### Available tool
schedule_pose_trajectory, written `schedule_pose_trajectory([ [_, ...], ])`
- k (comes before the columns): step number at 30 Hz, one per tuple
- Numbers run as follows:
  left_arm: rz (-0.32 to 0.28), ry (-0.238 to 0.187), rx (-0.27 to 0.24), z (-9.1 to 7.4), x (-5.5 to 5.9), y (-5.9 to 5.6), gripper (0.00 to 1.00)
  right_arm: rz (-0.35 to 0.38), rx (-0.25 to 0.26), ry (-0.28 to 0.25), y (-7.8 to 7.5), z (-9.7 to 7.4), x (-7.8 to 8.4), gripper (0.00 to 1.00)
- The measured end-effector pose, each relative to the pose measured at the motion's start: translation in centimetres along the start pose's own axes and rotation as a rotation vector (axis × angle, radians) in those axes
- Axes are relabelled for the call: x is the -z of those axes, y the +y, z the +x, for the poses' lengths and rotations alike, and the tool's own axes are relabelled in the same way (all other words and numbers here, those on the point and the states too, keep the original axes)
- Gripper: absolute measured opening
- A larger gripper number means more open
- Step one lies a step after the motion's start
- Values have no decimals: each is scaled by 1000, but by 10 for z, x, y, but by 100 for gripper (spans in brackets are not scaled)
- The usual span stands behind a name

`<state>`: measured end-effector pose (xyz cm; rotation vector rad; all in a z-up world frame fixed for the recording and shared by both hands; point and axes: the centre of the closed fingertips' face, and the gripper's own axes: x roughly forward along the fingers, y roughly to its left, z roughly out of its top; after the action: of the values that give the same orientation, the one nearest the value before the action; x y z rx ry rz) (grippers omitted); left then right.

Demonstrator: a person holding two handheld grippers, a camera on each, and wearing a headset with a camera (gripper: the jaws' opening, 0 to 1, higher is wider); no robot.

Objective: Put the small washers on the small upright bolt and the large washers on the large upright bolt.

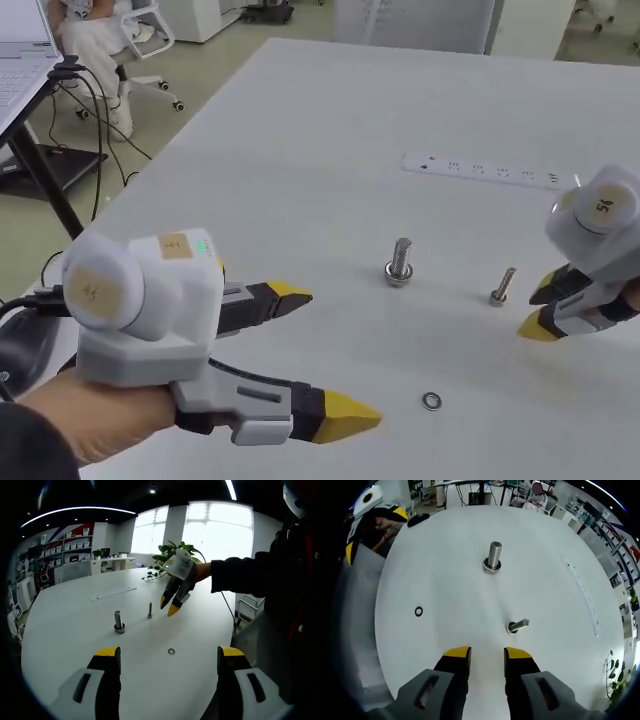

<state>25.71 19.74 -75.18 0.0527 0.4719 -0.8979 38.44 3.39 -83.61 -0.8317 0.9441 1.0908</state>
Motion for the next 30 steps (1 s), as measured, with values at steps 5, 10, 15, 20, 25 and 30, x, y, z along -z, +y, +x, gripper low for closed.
schedule_pose_trajectory([
  [5,3,-2,0,-1,-1,-1,79,-25,-7,-8,14,-3,-5,28],
  [10,5,-5,1,-1,-2,-2,79,-39,-19,-26,28,-4,-13,28],
  [15,6,-6,1,0,-3,-3,79,-69,-40,-29,44,-2,-19,28],
  [20,6,-8,1,0,-4,-3,79,-102,-67,-27,60,2,-25,28],
  [25,8,-10,1,0,-4,-4,79,-129,-101,-23,75,9,-28,28],
  [30,9,-9,1,0,-5,-4,79,-150,-143,-19,90,20,-32,27],
])
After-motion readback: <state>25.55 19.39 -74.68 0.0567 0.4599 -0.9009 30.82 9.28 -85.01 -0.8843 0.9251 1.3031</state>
